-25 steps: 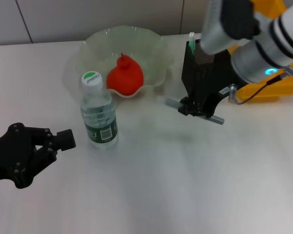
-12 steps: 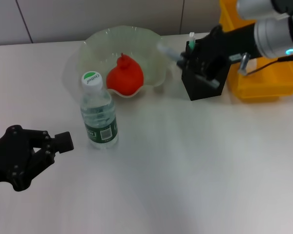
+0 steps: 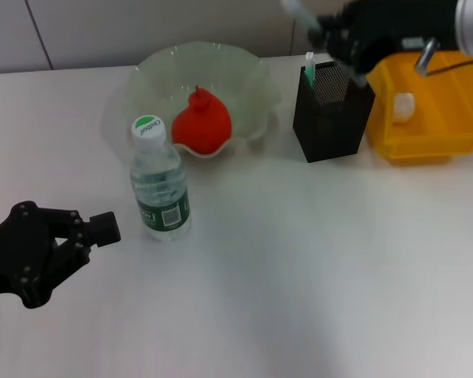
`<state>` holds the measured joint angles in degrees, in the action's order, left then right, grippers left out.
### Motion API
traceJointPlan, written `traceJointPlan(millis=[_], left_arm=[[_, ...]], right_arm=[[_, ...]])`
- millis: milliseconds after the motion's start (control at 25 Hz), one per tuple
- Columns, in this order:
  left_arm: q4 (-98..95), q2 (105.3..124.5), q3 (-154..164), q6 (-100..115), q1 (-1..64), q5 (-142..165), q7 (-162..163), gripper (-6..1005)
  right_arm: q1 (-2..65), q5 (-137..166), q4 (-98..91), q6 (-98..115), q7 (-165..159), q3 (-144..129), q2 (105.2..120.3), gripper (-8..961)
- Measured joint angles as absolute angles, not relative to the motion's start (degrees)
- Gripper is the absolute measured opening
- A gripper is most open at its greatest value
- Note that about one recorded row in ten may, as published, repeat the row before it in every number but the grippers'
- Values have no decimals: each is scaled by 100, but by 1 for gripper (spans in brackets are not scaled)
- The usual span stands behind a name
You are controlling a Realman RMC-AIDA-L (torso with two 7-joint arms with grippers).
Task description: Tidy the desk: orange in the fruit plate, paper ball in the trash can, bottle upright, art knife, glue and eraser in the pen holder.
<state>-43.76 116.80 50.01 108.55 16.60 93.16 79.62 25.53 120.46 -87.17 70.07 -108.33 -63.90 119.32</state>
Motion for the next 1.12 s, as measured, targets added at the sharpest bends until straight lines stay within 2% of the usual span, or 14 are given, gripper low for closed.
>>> traceJointPlan(millis=[240, 480, 880, 1080, 1120], left_arm=[[-4377, 11699, 4988, 10832, 1639, 9316, 7963, -2], [-4377, 11720, 4935, 10821, 1634, 9316, 7963, -2], [-4355, 11794, 4807, 10813, 1637, 9317, 7963, -2], [-4315, 11801, 4776, 10816, 1627, 9317, 7961, -2], [-4304, 11802, 4772, 10808, 1620, 9317, 7960, -2]], right_arm=[[2385, 11135, -8428, 6800, -10046, -5959, 11923, 131], [2353, 9860, -7325, 6824, -8747, -5390, 11913, 131], [2674, 8995, -5483, 6809, -6955, -4639, 11889, 131], [2954, 8961, -4734, 6789, -6371, -4388, 11799, 131], [3063, 8955, -4469, 6768, -6245, -4316, 11741, 131]])
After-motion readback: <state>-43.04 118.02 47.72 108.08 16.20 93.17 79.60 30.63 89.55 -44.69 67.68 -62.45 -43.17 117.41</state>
